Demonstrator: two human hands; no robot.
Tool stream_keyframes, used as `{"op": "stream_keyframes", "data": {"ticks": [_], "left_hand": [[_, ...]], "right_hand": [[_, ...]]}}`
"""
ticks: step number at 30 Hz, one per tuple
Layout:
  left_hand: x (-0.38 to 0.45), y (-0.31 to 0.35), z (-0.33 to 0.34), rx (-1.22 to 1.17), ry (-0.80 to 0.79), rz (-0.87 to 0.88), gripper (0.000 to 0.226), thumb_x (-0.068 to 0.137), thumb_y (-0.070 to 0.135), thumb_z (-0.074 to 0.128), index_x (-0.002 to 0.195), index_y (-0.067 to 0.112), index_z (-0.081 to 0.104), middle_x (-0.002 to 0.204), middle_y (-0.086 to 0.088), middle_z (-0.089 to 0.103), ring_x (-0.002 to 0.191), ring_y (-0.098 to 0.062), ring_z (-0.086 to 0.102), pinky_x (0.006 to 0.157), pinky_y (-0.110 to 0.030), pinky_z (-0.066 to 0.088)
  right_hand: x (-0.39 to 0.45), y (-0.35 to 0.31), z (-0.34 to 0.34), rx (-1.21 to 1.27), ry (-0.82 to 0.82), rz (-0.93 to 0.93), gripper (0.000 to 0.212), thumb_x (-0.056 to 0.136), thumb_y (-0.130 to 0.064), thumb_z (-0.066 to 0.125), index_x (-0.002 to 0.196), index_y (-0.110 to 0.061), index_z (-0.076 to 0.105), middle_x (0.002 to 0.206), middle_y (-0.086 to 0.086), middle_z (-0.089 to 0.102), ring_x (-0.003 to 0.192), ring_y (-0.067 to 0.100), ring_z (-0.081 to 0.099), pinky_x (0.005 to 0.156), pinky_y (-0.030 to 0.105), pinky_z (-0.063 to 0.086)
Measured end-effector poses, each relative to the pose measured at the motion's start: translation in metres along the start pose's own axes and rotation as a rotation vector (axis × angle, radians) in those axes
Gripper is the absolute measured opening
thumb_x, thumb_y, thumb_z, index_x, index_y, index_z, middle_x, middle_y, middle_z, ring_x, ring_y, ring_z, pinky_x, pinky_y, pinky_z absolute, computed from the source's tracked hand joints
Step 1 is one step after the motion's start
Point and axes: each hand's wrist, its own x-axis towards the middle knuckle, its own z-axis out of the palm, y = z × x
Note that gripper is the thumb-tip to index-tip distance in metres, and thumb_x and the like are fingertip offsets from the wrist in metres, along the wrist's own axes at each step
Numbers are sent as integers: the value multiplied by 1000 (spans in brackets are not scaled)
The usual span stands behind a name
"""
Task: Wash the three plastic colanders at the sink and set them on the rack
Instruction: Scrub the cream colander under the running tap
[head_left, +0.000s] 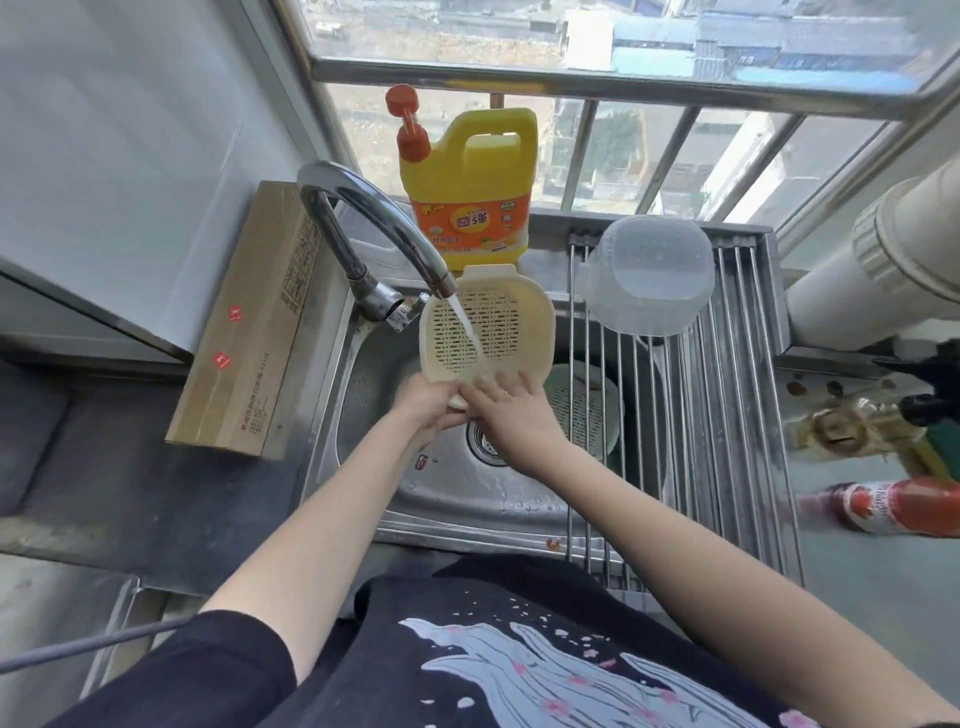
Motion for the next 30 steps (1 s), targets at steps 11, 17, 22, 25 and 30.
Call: {"op": "stream_keyframes", "data": {"ticks": [11,17,22,25,30], "left_hand": [[-1,-6,16,-293,-33,-175,34,94,5,53,126,-4,50,84,-13,69,71,-25,69,73,-38,55],[-2,-13,26,-112,85,-203,29,96,7,42,123,0,49,77,-12,56,64,-24,56,39,-25,51],[1,-22,14,457,157,-155,41,88,3,37,128,-3,38,80,-14,48,49,-17,40,32,-11,31],[1,-16,3,807,174,22,44,89,8,42,132,2,32,109,-21,56,80,-37,60,48,-29,46],[5,8,-14,971,247,294,54,90,28,59,137,12,35,132,-15,53,119,-35,51,91,-39,42]], "right_hand": [[1,19,-15,-190,165,-167,39,60,-15,83,96,-11,71,86,0,74,65,19,69,56,25,48],[-4,-2,-19,-328,95,-167,30,60,-24,77,90,-17,73,55,-6,65,43,13,60,44,18,34],[-11,-12,-45,5,-228,-124,41,99,-47,36,103,-15,60,93,9,69,83,29,64,61,32,37],[-19,-2,-52,284,-415,-76,48,99,-50,27,84,-16,57,81,5,63,72,25,56,66,33,38],[-35,34,-36,82,-388,-128,57,97,-57,18,77,-22,58,70,-3,61,70,17,54,93,36,30]]}}
